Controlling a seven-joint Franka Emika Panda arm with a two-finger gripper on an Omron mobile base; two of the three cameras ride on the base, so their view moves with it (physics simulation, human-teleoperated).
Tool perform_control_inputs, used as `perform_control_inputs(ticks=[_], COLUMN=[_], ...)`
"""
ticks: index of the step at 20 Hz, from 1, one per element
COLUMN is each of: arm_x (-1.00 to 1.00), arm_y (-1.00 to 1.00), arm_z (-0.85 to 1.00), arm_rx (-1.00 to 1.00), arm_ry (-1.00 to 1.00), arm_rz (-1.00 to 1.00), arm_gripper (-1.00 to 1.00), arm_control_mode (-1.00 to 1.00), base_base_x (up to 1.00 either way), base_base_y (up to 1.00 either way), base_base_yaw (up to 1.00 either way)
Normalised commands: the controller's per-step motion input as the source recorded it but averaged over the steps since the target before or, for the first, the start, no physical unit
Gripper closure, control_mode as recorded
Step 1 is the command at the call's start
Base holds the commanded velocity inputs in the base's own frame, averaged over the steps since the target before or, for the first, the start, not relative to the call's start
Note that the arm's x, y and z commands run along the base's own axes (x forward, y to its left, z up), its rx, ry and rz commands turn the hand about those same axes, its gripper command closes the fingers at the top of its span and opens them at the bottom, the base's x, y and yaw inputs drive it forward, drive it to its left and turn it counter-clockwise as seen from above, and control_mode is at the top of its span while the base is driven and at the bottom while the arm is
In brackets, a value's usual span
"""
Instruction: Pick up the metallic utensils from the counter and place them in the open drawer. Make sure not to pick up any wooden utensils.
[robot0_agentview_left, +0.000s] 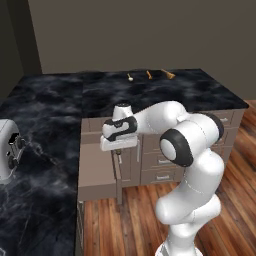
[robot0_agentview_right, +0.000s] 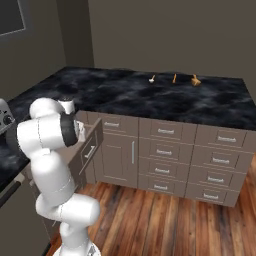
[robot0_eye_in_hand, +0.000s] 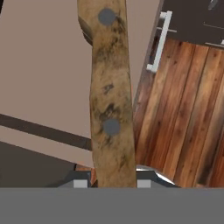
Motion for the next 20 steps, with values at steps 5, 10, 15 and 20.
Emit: perform_control_inputs(ticks=[5,10,15,20], arm_x=[0.08,0.00,0.00,0.01], arm_y=[0.01,0.00,0.00,0.09], arm_z=[-0.29,-0.37,-0.53,-0.13], arm_rx=[0.00,0.00,0.00,0.00], arm_ry=[0.09,0.02,-0.06,-0.05], arm_rz=[0.00,0.03,0.06,0.05], arm_gripper=[1.00,1.00,1.00,1.00], arm_control_mode=[-1.00,-1.00,-1.00,-1.00], base_base_x=[0.00,0.00,0.00,0.00], base_base_y=[0.00,0.00,0.00,0.00], base_base_yaw=[0.00,0.00,0.00,0.00])
